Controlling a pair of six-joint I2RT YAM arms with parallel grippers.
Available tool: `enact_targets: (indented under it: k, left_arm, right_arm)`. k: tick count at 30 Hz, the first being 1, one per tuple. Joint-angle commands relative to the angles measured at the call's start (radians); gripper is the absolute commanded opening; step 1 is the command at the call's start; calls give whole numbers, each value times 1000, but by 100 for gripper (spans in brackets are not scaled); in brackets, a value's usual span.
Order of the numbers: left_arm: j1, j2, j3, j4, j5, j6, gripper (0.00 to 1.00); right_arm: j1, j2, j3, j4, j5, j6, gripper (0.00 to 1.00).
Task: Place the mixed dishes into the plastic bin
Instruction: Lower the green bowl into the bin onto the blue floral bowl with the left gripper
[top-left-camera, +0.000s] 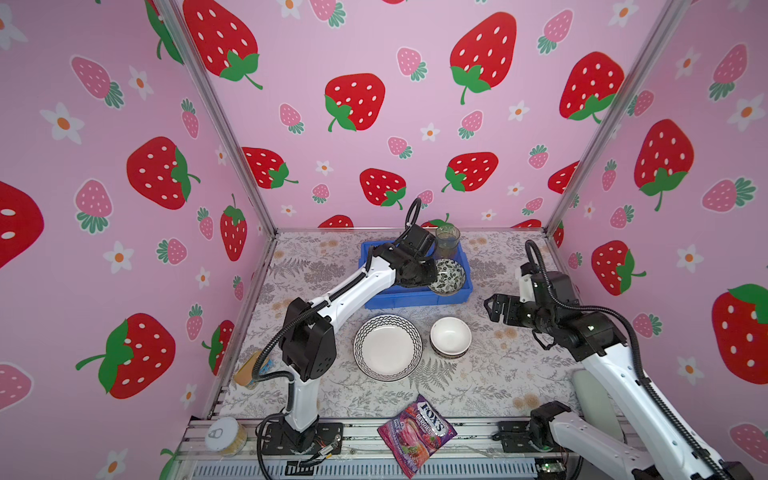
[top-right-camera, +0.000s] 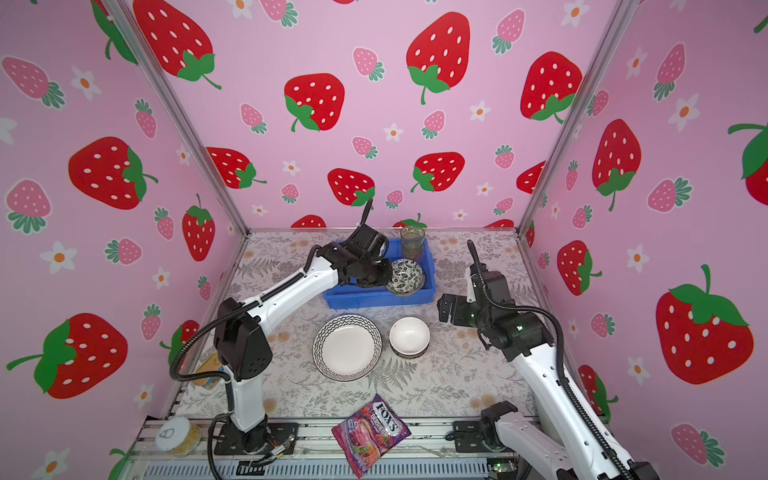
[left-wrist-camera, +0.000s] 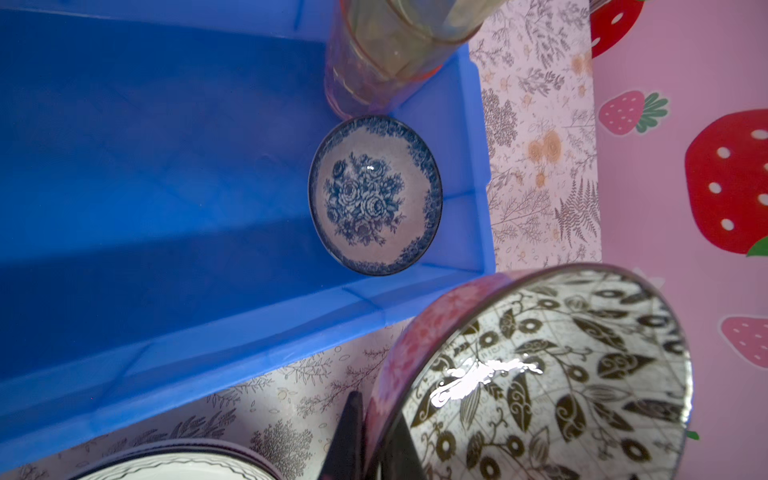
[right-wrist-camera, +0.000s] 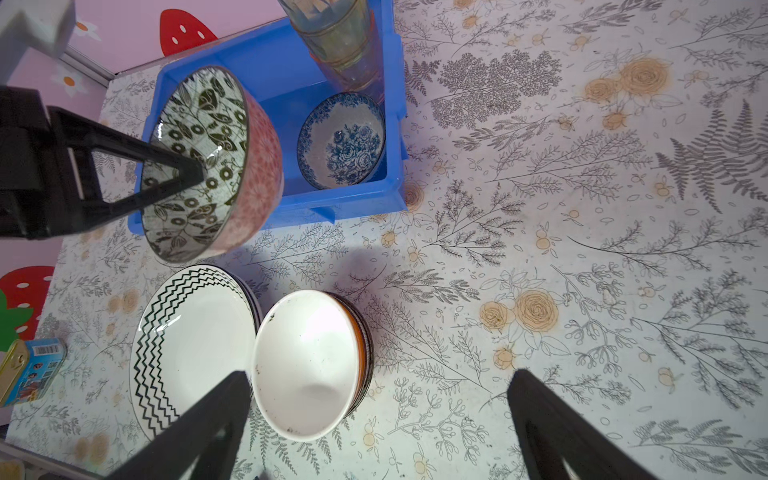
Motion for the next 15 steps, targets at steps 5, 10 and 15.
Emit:
enact_targets:
  k: [5, 10, 15]
  left_arm:
    - [28, 87, 146, 42, -44, 48, 0]
    - [39, 142, 190, 52, -60, 58, 0]
    - [49, 183, 209, 68, -75, 57, 0]
  right_arm:
    - [-36, -2, -8, -32, 4, -17, 99]
    - [-55, 22, -9, -13, -19, -41, 99]
    - [-74, 49, -12, 10, -41, -62, 99]
